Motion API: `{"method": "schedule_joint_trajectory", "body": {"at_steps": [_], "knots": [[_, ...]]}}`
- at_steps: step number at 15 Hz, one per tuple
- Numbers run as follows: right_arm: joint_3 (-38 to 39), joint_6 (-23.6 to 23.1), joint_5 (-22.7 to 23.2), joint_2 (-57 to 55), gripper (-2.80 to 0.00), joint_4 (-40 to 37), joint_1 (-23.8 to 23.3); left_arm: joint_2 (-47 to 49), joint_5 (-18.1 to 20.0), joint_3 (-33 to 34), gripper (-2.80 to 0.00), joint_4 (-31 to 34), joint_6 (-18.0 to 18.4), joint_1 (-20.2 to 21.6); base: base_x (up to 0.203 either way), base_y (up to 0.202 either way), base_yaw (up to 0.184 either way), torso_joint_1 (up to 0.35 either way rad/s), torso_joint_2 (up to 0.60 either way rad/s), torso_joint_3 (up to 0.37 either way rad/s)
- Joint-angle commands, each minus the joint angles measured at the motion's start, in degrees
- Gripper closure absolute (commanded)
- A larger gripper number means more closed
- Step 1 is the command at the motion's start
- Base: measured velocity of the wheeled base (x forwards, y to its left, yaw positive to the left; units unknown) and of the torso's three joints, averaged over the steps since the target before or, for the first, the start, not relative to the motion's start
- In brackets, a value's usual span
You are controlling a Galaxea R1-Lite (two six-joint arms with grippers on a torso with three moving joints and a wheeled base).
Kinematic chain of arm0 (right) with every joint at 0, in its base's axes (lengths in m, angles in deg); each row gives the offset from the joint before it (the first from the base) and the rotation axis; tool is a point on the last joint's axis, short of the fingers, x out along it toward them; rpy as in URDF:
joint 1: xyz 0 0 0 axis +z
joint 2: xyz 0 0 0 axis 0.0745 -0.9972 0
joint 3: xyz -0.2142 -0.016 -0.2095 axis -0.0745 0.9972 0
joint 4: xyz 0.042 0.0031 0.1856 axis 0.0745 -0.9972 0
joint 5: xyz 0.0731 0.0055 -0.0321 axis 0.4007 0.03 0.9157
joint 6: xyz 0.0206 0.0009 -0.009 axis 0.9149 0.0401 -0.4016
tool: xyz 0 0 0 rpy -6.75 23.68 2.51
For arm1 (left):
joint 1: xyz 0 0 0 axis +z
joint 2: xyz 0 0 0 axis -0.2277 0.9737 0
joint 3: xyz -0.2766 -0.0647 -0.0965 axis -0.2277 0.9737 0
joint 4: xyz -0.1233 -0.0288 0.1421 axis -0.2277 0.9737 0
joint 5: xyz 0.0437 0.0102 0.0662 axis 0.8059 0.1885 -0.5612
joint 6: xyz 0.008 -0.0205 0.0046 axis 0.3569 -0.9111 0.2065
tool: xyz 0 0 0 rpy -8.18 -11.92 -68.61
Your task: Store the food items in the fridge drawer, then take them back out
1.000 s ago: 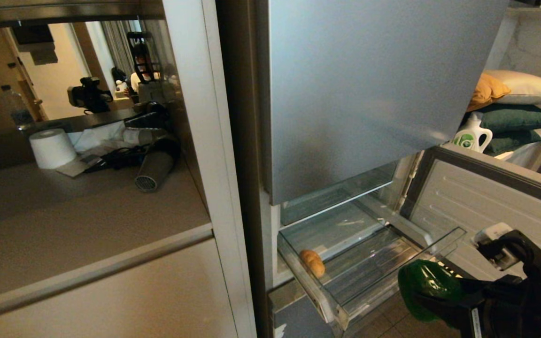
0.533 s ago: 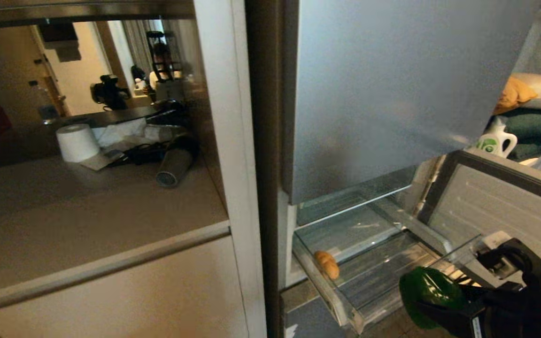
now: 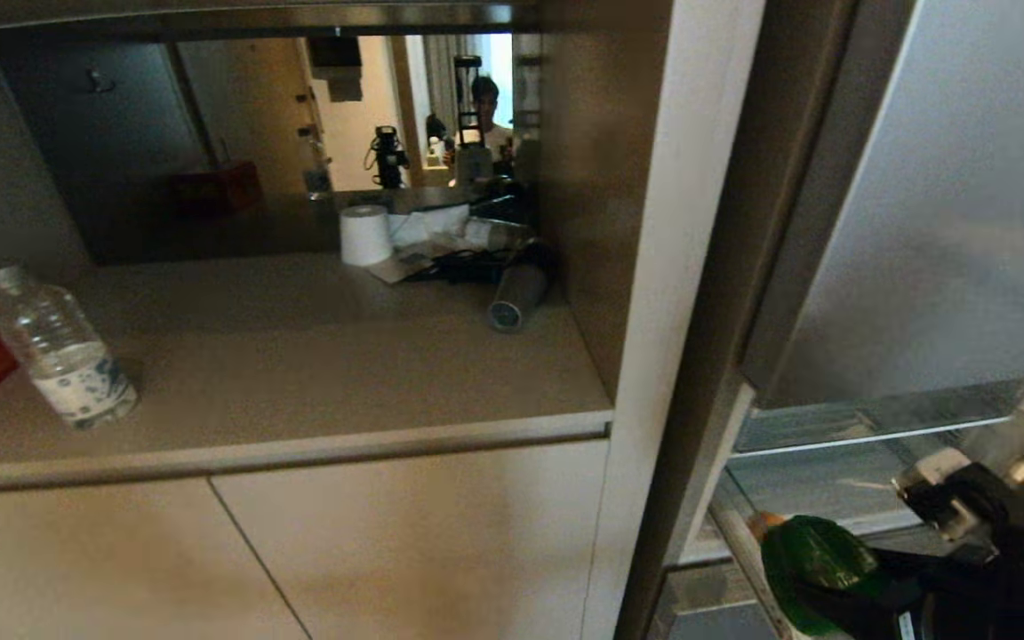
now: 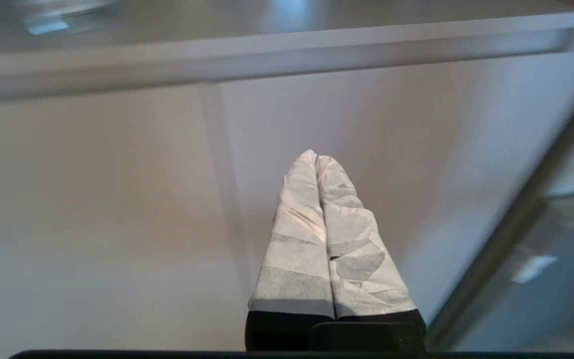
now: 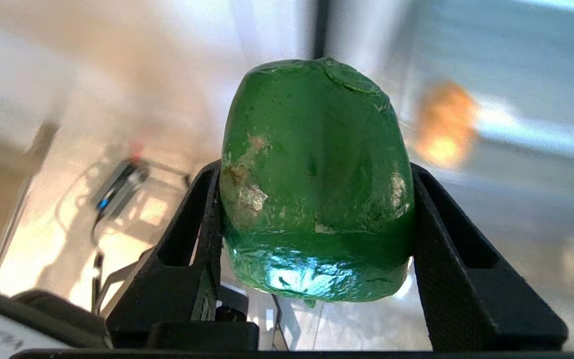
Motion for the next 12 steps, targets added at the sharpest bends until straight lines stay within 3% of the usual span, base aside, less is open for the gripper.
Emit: {"method": "schedule_joint_trajectory", "body": {"at_steps": [1, 3, 6, 8, 12], "knots": [[0.8, 0.0, -0.1, 1.0, 0.0, 0.1, 0.1, 0.0, 0.0, 0.6, 0.0, 0.0, 0.0, 0.0, 0.0, -0.006, 0.176, -0.008, 0.01, 0.007], [2.6, -2.0, -0.1, 2.7, 0.0, 0.1, 1.3, 0.0, 0.0, 0.6, 0.0, 0.0, 0.0, 0.0, -0.004, -0.01, 0.182, 0.006, 0.0, -0.001], [4.3, -9.4, 0.2, 6.3, 0.0, 0.5, 6.7, 0.0, 0.0, 0.6, 0.0, 0.0, 0.1, 0.0, 0.0, -0.008, 0.152, -0.001, 0.01, 0.005], [0.5, -11.4, 1.7, 5.2, 0.0, 1.3, 10.2, 0.0, 0.0, 0.6, 0.0, 0.0, 0.1, 0.0, -0.002, -0.004, 0.037, -0.003, 0.01, 0.001], [-11.3, -12.8, 2.4, -6.3, 0.0, 5.0, 12.4, 0.0, 0.0, 0.6, 0.0, 0.0, 0.1, 0.0, 0.0, 0.0, 0.0, 0.0, 0.0, 0.0]]}}
